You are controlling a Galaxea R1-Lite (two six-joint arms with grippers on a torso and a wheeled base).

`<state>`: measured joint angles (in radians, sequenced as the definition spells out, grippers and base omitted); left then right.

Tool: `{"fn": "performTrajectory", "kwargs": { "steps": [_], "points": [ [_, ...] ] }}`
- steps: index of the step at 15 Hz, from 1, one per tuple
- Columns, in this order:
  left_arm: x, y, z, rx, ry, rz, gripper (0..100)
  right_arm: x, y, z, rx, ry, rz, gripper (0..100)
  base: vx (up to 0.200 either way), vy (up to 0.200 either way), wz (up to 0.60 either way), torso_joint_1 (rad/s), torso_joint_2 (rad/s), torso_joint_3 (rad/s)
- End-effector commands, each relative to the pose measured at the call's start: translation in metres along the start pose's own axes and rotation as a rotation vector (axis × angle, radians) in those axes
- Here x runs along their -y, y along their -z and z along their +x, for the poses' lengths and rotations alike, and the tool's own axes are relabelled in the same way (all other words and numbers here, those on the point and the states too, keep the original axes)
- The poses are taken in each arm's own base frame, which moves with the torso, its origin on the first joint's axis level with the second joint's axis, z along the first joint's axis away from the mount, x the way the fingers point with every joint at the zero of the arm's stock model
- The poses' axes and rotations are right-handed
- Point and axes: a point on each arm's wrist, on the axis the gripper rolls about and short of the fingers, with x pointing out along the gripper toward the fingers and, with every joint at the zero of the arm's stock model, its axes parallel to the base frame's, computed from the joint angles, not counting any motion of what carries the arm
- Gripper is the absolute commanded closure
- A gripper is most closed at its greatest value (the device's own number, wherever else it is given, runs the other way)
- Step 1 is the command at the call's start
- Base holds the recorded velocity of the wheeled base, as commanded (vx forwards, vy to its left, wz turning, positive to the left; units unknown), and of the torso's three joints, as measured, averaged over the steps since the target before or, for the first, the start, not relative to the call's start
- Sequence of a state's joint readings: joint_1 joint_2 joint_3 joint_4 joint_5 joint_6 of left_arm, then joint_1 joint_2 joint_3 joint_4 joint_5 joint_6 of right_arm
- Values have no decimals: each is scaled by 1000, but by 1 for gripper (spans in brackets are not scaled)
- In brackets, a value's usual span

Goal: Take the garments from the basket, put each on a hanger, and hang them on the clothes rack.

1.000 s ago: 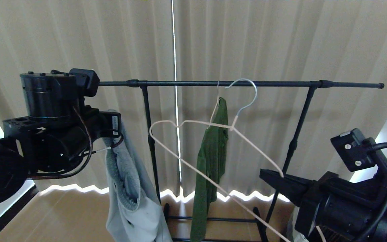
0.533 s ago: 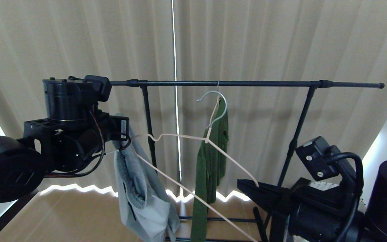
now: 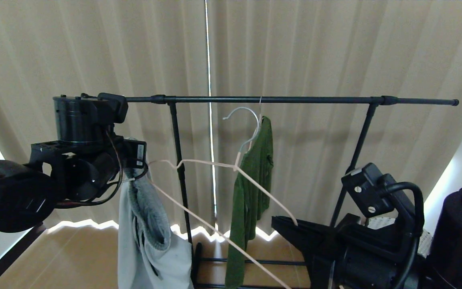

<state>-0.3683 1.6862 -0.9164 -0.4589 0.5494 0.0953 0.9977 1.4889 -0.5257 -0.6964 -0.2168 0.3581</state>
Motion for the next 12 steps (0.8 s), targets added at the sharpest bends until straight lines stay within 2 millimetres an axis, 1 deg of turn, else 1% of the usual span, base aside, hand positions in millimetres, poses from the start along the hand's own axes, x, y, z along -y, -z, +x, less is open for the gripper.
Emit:
{"fn": "performTrajectory", "kwargs": {
  "steps": [1,6,8,9,10,11,12],
  "points": [
    [2,1,6,-8,-4,3,100,-8,0,-7,6,-40,-5,100,0,0,0,0,0,0],
    [2,1,4,-8,-27,3,100,-9,3,-2,-11,-35,-11,100,0,0,0,0,0,0],
    [1,0,3,-5,-38,1,100,-10,5,16,-29,-14,-9,100,0,0,0,0,0,0],
    [2,0,2,-5,-44,2,100,-11,4,19,-27,-13,-7,100,0,0,0,0,0,0],
    [2,-1,2,-4,-61,1,100,-14,1,30,-13,-14,-3,100,0,0,0,0,0,0],
    [2,-1,1,-3,-63,0,100,-15,0,32,-7,-11,-2,100,0,0,0,0,0,0],
    [0,-2,-1,2,-73,-3,100,-17,-1,42,22,-6,4,100,0,0,0,0,0,0]
  ]
}}
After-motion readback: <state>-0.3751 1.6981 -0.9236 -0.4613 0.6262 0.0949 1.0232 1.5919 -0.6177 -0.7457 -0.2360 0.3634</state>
